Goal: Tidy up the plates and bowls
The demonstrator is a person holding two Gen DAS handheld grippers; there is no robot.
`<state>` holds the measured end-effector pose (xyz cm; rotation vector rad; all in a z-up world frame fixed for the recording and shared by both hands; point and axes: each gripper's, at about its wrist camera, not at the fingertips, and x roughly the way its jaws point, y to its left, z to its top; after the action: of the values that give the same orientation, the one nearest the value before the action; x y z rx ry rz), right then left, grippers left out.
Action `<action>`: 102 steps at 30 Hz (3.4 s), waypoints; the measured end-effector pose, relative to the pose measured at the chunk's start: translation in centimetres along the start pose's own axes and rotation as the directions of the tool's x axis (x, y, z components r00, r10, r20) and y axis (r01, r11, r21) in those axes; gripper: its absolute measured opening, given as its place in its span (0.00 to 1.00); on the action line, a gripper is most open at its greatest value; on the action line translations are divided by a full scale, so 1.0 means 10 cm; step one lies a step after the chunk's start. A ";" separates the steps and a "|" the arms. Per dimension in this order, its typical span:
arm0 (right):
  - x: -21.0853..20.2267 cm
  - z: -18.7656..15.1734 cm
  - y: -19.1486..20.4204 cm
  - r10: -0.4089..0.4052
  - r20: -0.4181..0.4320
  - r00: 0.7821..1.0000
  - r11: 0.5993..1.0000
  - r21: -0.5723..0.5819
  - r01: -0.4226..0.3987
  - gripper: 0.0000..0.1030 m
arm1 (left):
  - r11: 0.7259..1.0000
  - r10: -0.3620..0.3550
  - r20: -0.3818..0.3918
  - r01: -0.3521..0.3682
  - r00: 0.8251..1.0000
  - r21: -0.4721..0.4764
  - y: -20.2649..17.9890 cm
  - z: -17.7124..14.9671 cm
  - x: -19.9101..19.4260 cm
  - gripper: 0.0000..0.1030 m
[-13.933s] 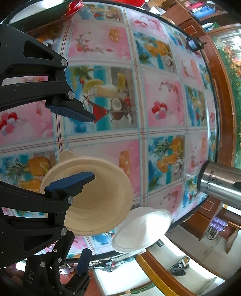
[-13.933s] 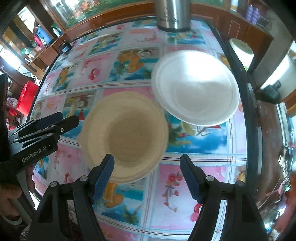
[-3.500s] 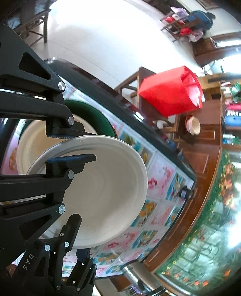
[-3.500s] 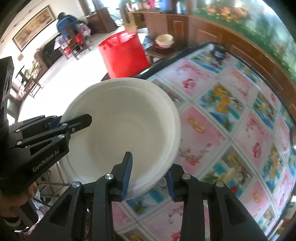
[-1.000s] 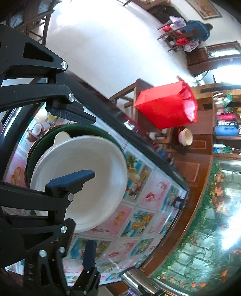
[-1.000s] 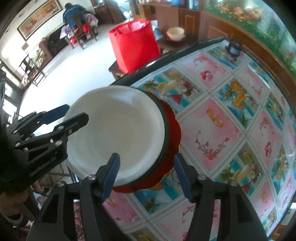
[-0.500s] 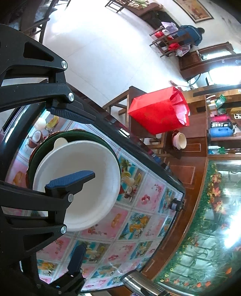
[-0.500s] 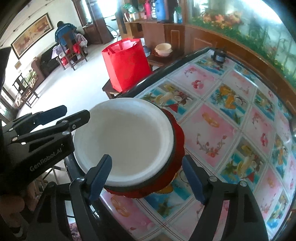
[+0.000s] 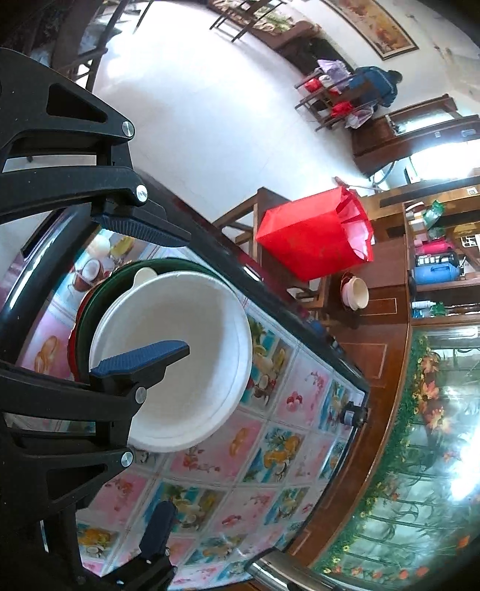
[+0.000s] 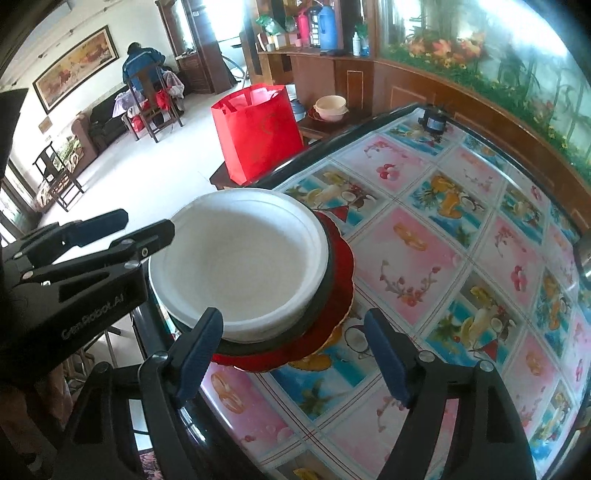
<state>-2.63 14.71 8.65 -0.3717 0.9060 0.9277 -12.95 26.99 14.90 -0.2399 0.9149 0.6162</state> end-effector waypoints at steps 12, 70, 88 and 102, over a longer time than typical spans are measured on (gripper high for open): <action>0.02 -0.05 0.00 0.001 -0.011 1.000 1.000 0.000 -0.001 0.77 | 0.999 -0.033 -0.003 0.033 0.999 -0.006 0.02 -0.06 -0.01 0.52; 0.06 -0.12 0.02 -0.020 -0.039 0.999 1.000 -0.008 0.019 0.77 | 0.991 -0.129 0.009 0.129 0.992 0.028 0.01 -0.18 -0.10 0.52; 0.08 -0.13 -0.01 -0.012 -0.050 0.999 1.000 0.006 0.012 0.77 | 0.991 -0.128 -0.011 0.129 0.992 0.025 0.02 -0.19 -0.05 0.52; 0.09 -0.14 -0.02 -0.007 -0.059 0.998 1.000 0.006 0.007 0.77 | 0.991 -0.132 -0.004 0.132 0.991 0.010 0.03 -0.20 -0.04 0.52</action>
<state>-2.98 14.17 7.09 -0.3980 0.9605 0.9112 -14.63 26.19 14.01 -0.2901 0.8979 0.4888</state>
